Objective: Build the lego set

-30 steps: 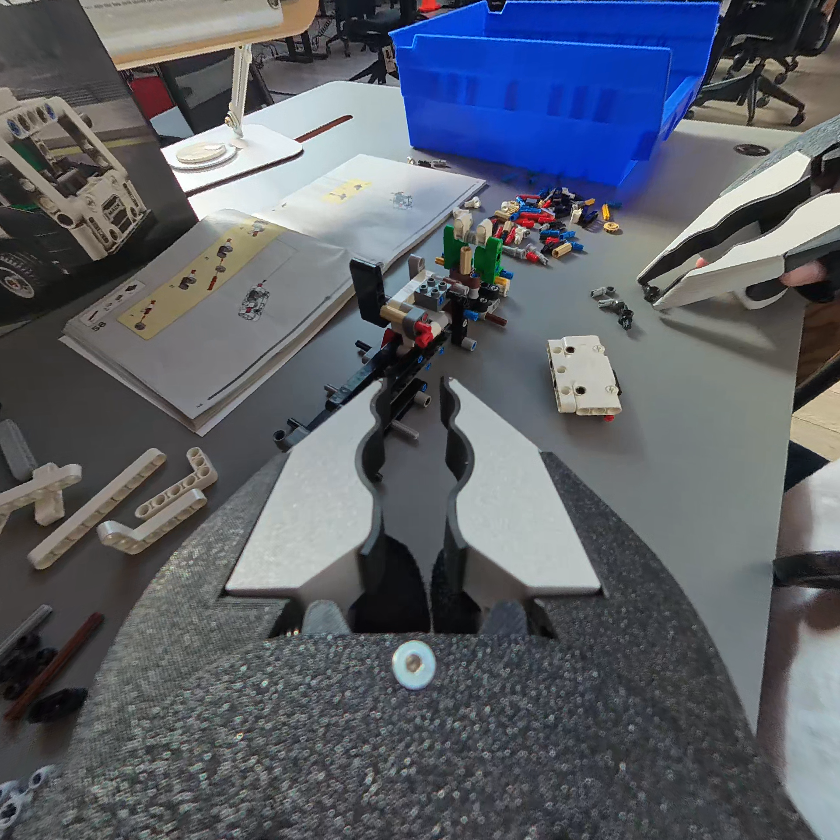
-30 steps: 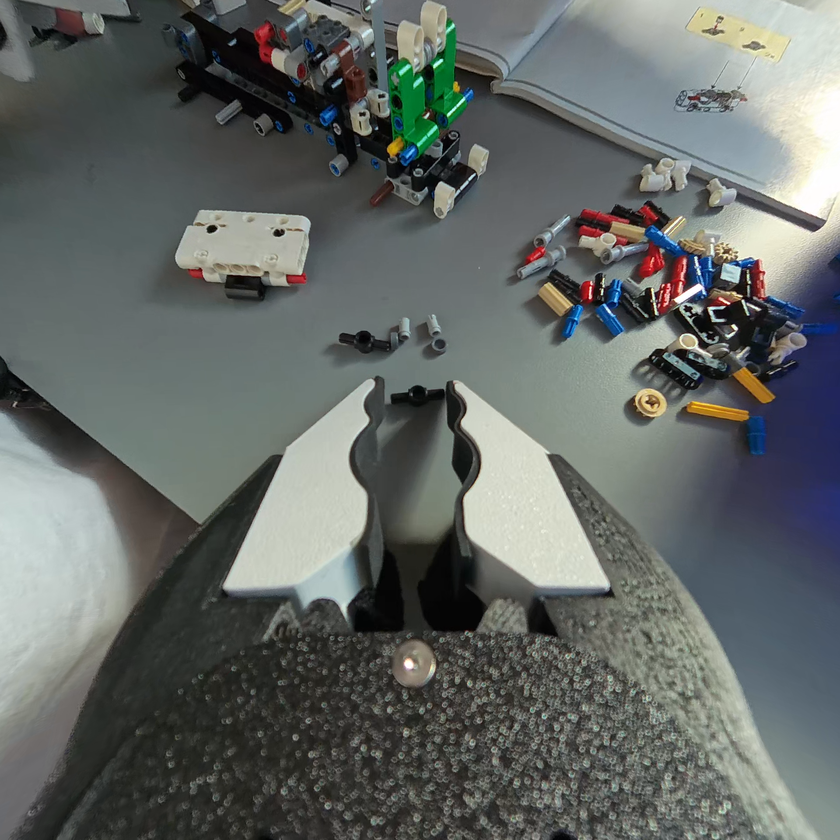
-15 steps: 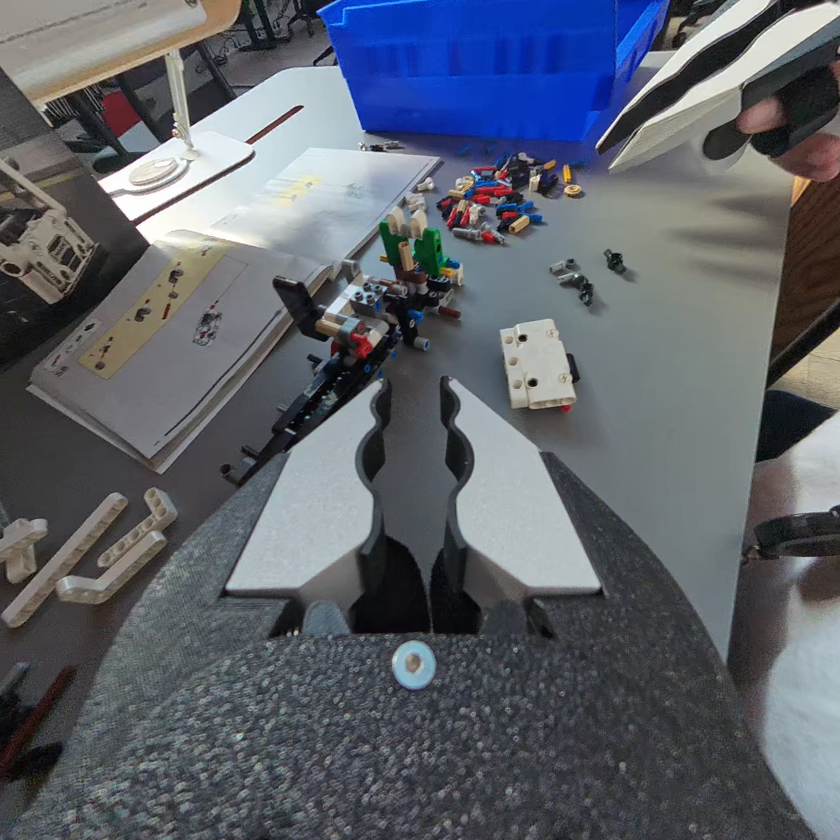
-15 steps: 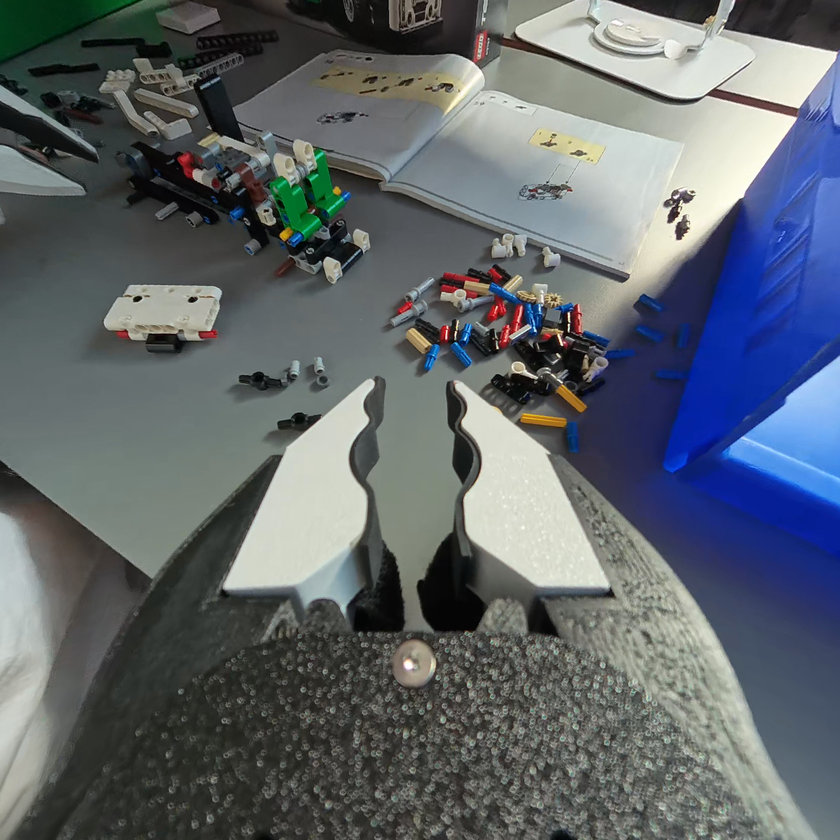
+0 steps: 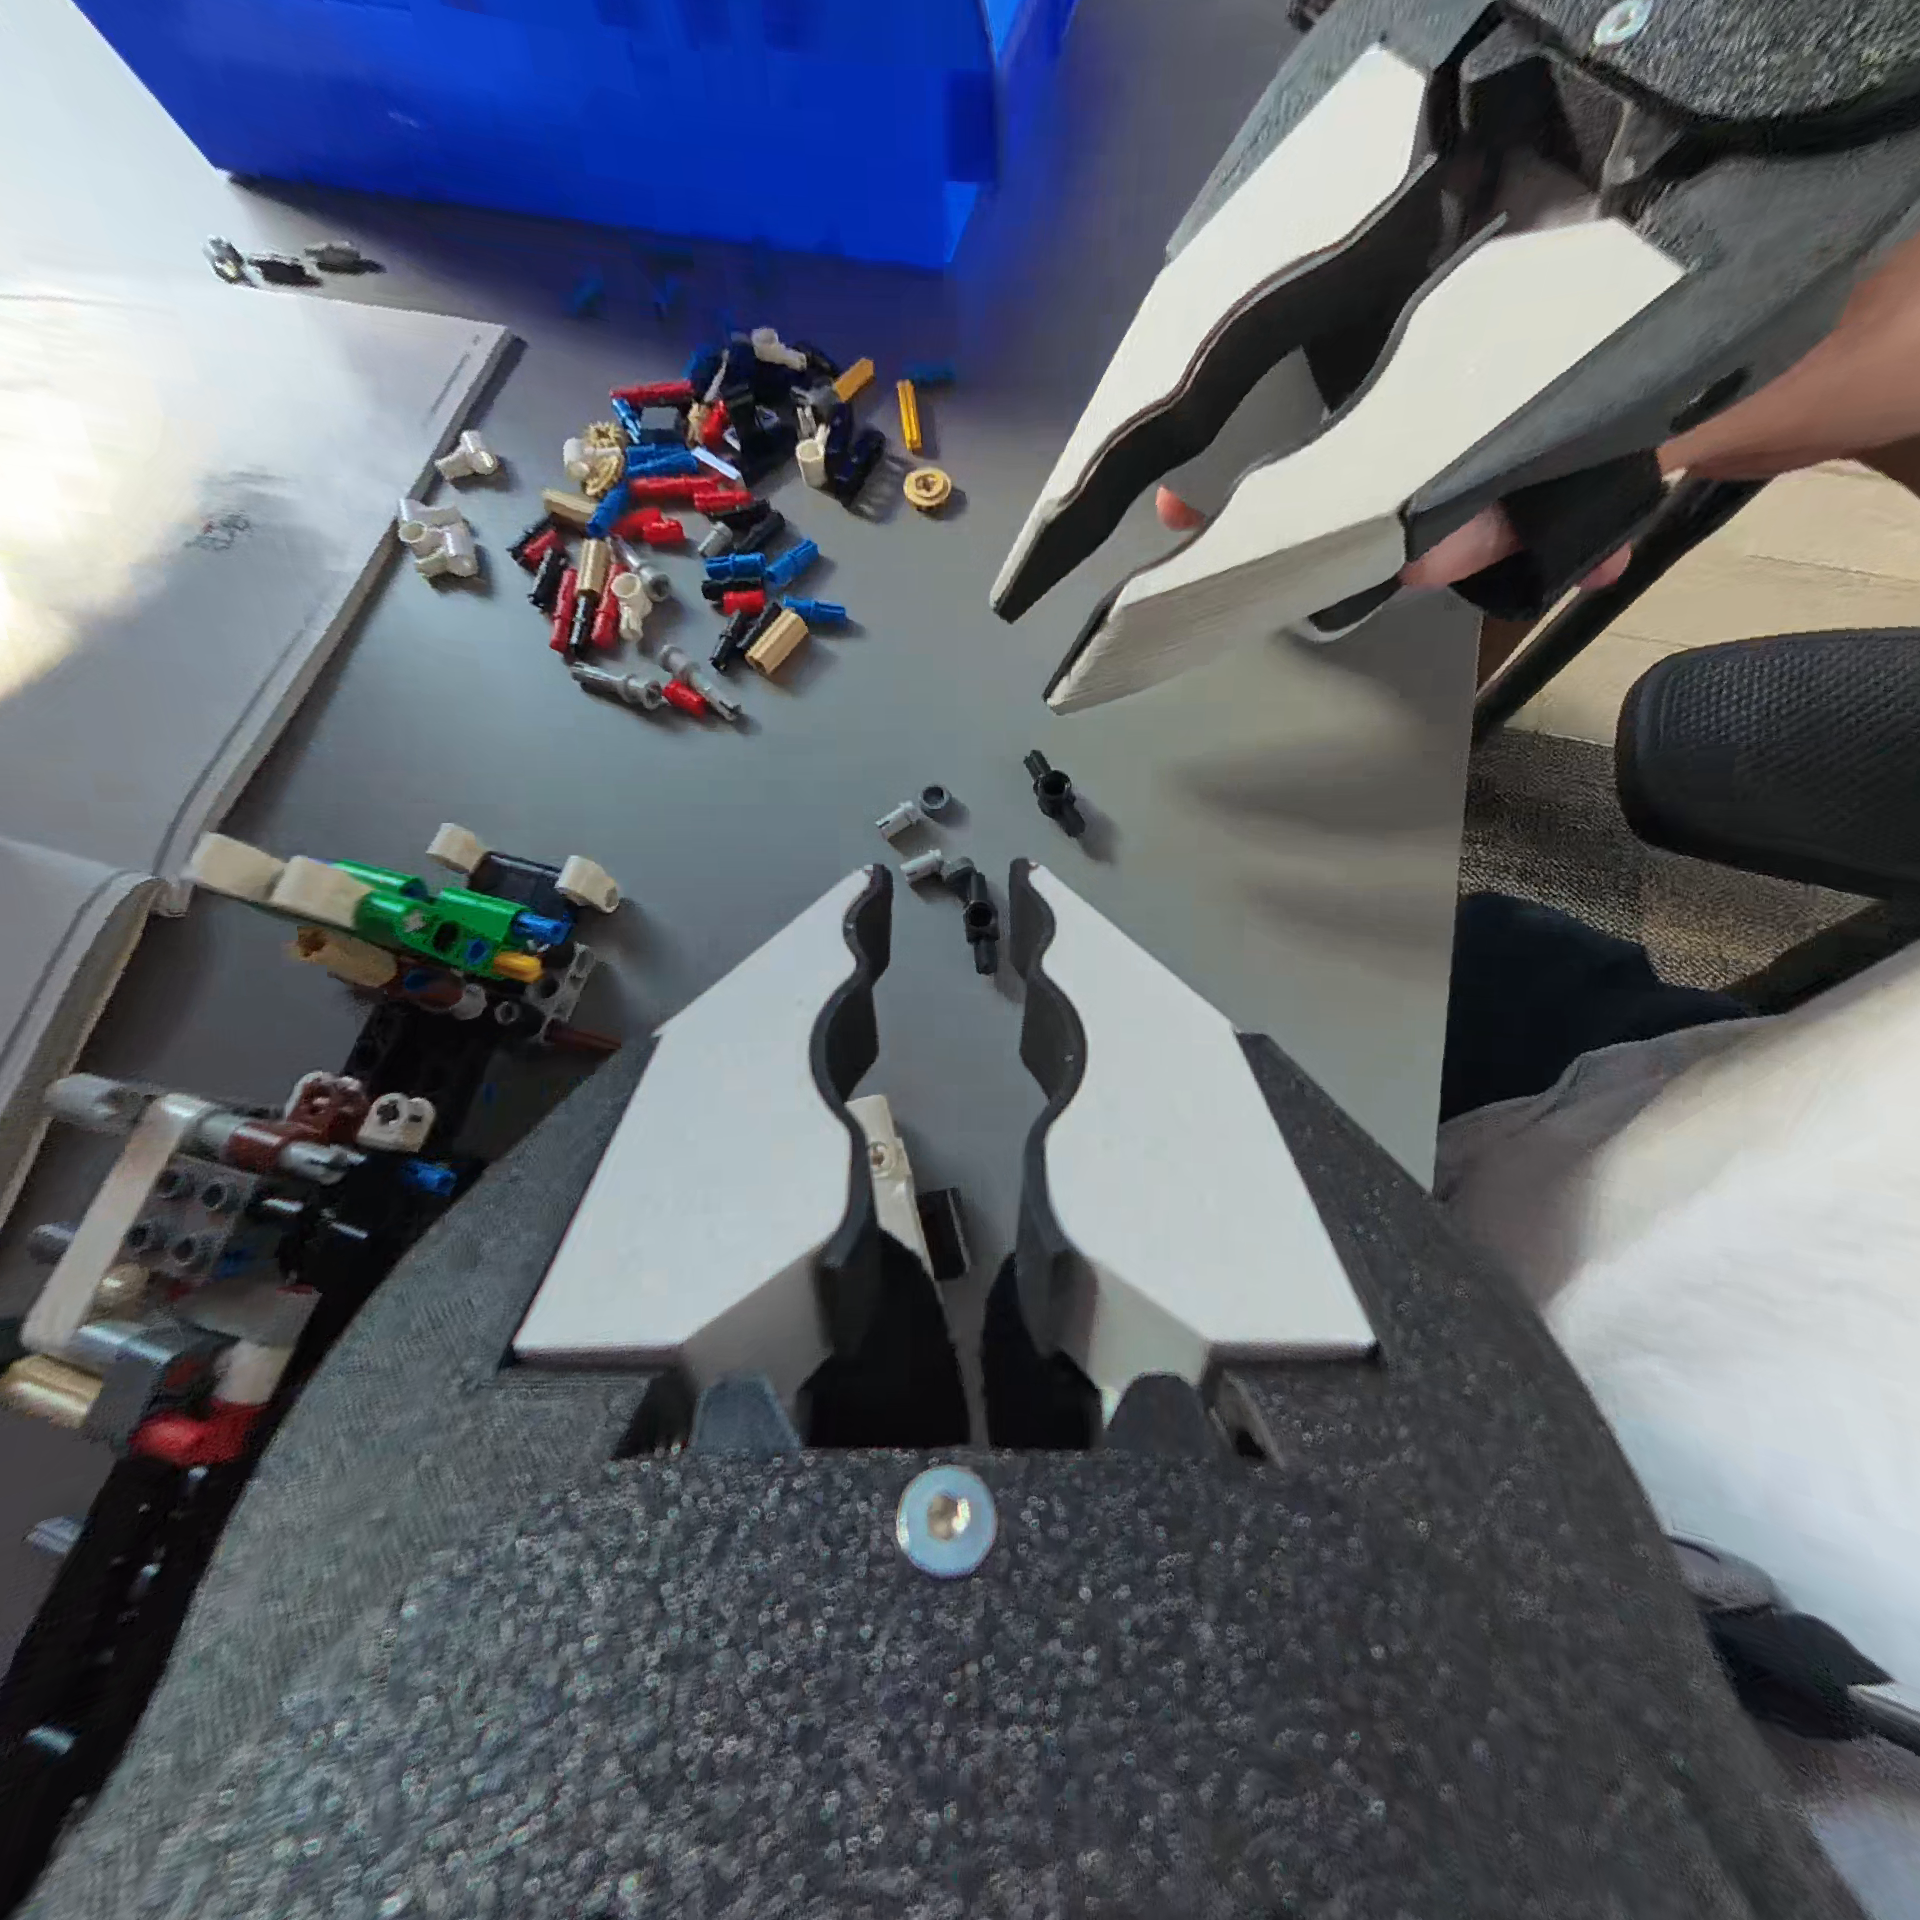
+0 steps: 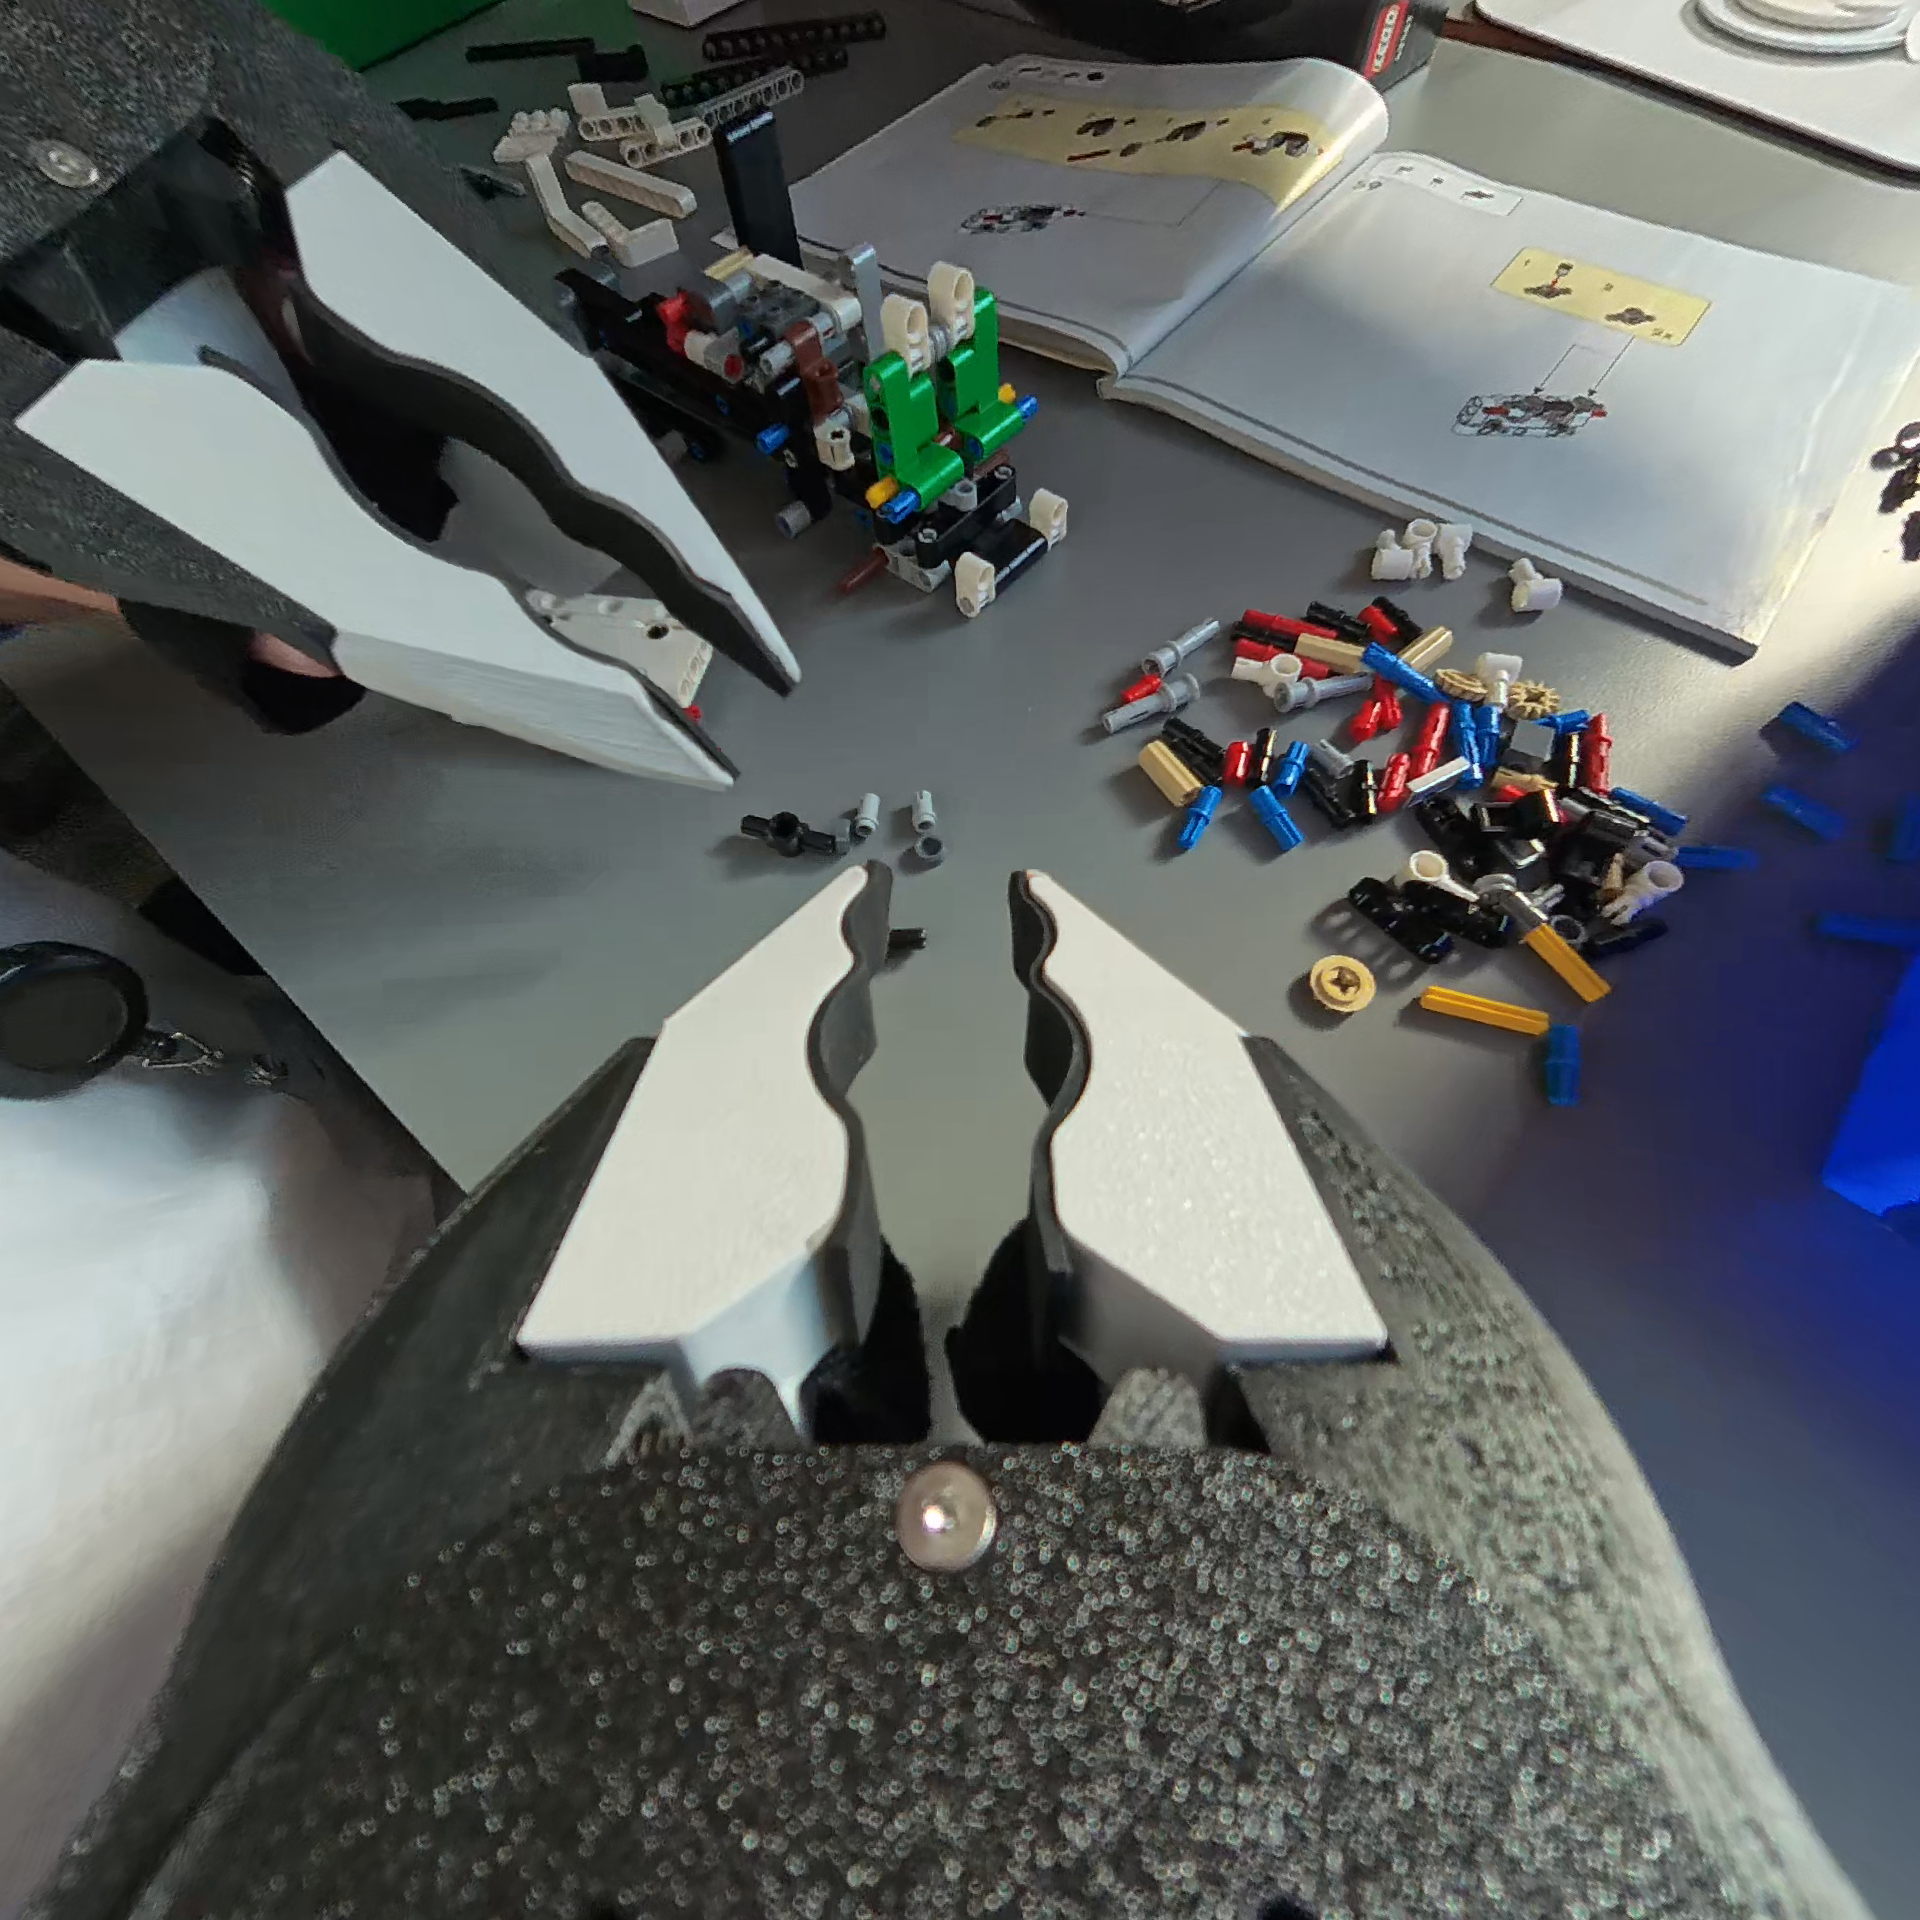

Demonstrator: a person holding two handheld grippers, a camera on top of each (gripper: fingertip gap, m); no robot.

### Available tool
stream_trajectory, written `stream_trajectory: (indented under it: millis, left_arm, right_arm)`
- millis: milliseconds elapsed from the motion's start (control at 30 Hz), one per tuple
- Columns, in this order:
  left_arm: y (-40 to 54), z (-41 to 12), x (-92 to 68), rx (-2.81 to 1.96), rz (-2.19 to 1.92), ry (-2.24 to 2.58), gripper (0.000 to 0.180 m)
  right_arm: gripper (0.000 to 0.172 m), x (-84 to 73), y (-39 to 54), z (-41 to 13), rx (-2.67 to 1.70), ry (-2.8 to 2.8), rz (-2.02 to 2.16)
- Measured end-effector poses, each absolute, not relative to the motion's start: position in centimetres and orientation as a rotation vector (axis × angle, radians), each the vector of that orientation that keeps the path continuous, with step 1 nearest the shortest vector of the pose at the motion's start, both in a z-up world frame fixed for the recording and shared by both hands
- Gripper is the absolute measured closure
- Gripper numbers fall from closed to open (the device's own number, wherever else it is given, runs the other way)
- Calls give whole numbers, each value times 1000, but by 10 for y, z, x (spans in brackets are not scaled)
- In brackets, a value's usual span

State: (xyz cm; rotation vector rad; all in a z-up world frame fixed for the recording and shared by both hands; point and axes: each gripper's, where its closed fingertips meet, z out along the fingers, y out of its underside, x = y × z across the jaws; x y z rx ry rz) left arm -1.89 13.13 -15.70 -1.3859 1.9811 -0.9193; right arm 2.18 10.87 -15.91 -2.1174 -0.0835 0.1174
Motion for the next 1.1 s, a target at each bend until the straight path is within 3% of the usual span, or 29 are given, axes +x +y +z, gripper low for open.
stream_trajectory:
  millis: [33, 200, 1100]
  left_arm:
    - [129, -165, -18, -1395, -888, 2031, 161]
    - [127, -172, -11, -1371, -837, 2109, 169]
    - [164, -152, -10, -1314, -844, 2107, 169]
  right_arm:
    - [150, 22, 108, -161, -2118, -86, 101]
    - [151, 22, 104, -159, -2079, -75, 118]
    - [153, 16, 96, -137, -1894, -90, 383]
